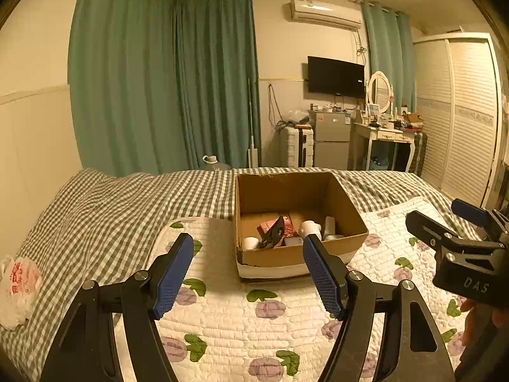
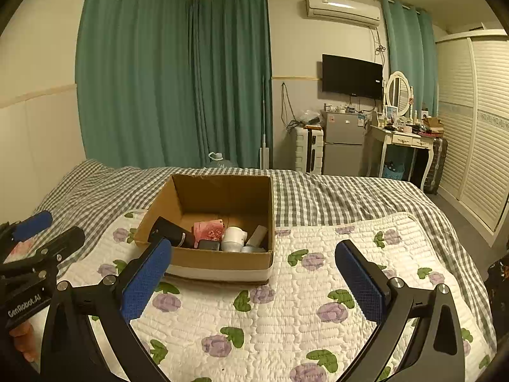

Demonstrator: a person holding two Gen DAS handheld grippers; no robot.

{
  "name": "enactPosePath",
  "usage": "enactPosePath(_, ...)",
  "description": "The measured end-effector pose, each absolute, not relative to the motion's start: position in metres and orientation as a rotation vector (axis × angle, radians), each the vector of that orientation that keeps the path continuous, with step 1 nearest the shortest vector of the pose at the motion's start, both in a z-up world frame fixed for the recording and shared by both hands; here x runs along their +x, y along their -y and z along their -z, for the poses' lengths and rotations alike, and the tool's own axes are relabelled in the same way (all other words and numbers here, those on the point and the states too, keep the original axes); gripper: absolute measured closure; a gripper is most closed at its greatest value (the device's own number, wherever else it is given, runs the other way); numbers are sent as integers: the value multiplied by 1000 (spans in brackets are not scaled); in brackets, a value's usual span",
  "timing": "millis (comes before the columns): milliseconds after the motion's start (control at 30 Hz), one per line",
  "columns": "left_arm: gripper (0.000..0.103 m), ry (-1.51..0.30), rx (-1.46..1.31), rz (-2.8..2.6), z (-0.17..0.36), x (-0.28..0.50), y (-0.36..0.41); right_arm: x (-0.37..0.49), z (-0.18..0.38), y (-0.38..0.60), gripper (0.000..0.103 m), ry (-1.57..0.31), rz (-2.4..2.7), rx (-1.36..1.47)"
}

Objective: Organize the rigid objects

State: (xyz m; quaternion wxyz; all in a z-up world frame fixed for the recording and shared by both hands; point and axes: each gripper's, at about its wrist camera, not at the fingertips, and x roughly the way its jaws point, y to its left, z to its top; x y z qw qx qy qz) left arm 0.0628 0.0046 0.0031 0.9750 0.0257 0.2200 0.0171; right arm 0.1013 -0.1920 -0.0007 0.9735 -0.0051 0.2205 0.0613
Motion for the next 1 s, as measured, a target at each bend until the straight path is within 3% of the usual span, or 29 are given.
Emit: enactPosePath(1000, 29, -495, 51, -15, 7, 65, -4, 100, 0, 187, 0, -452, -122, -28)
